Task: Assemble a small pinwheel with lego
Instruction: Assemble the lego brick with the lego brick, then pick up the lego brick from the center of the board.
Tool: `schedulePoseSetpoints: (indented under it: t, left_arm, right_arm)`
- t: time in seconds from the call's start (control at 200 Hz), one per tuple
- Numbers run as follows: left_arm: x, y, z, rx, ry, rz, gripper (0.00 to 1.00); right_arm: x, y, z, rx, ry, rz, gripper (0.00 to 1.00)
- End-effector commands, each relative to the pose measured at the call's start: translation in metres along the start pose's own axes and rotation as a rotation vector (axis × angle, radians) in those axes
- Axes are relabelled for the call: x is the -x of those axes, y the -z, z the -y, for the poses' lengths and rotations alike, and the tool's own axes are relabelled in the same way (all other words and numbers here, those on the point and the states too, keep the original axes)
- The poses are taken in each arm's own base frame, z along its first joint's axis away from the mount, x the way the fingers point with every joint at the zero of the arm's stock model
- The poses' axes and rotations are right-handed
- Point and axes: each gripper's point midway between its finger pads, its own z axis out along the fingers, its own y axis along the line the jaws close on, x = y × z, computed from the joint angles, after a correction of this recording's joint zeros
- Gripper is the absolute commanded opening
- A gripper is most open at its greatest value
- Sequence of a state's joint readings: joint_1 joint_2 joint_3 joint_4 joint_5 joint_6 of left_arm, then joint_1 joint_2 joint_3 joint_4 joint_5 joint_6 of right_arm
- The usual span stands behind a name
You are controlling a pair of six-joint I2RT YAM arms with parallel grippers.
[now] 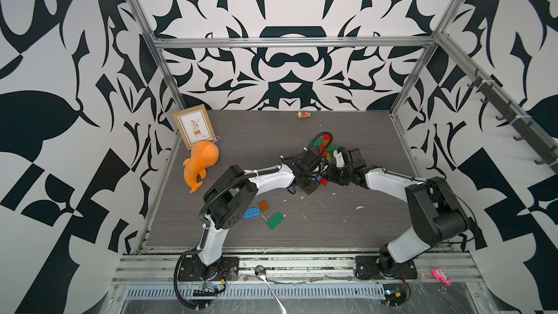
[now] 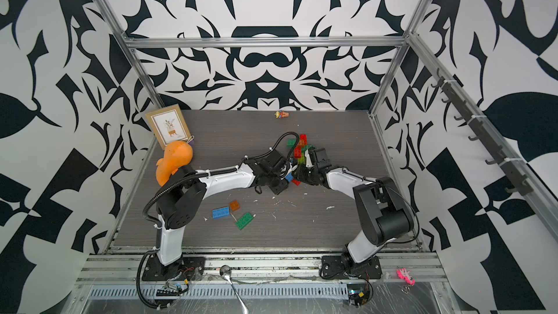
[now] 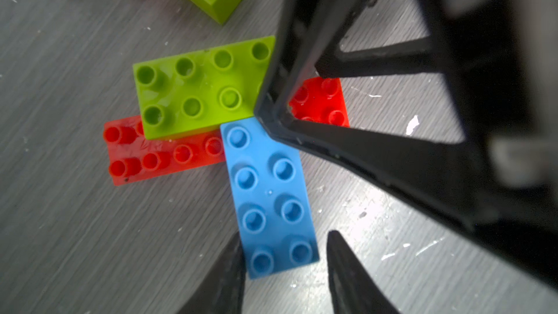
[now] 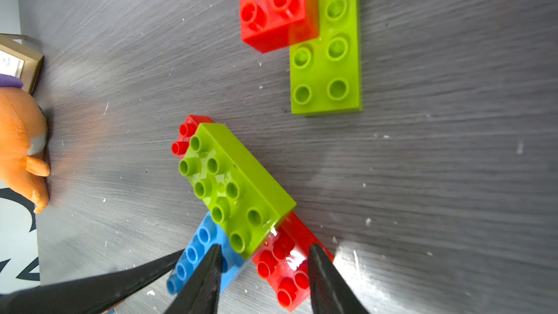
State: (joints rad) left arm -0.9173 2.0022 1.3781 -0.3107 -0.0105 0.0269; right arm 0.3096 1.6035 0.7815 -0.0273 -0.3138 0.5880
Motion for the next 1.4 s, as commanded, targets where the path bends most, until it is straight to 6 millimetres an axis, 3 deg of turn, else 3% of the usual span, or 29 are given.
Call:
schedulePoseSetpoints:
  t: [0.0, 0.235, 0.36, 0.435, 0.51, 0.63, 0.71, 0.845, 0.96, 1.125, 1.265, 1.395]
  left_arm:
    - [0.018, 0.015, 0.005, -0.029, 0.001, 0.069, 0.52]
    - [0.023, 0.036, -0.011, 0.01, 0.063, 0.132, 0.63]
    - [0.025, 0.071, -0.021, 0.037, 0.15, 0.239, 0.7]
    - [0.018, 0.099, -0.024, 0.06, 0.219, 0.317, 0.79]
    - [0.001, 0.127, -0.029, 0.094, 0.299, 0.393, 1.0]
    - [-0.042, 0.168, -0.042, 0.145, 0.488, 0.465, 1.0]
    - [-0.074, 0.179, -0.041, 0.132, 0.583, 0.409, 1.0]
    - [-0.125, 0.186, -0.045, 0.196, 0.708, 0.304, 1.0]
    - [-0.148, 0.187, -0.054, 0.19, 0.81, 0.301, 1.0]
    - [-0.157, 0.182, -0.074, 0.07, 0.96, 0.368, 1.0]
    - [-0.17, 0.172, -0.082, 0.065, 0.999, 0.31, 1.0]
    - [-0.181, 0.16, -0.074, 0.036, 1.015, 0.244, 0.98]
  right_arm:
    - [-0.046, -0.009, 0.062, -0.239, -0.066, -0.126, 0.47]
    - [-0.028, 0.003, 0.022, -0.094, -0.05, -0.1, 0.51]
    - [-0.012, 0.021, -0.011, 0.017, -0.004, -0.071, 0.65]
    - [-0.003, 0.026, -0.025, 0.065, 0.032, -0.049, 0.74]
    - [0.003, 0.029, -0.035, 0.101, 0.061, -0.045, 0.9]
    - [0.008, 0.029, -0.038, 0.109, 0.076, -0.025, 0.96]
    - [0.007, 0.023, -0.035, 0.109, 0.074, -0.028, 0.99]
    - [0.007, 0.013, -0.037, 0.156, 0.067, -0.016, 0.99]
    - [0.003, 0.005, -0.038, 0.186, 0.059, -0.031, 0.99]
    - [-0.013, -0.006, -0.04, 0.201, 0.043, -0.074, 0.99]
    - [-0.03, -0.004, -0.048, 0.219, 0.045, -0.092, 0.99]
    - [-0.047, 0.002, -0.062, 0.24, 0.067, -0.104, 0.99]
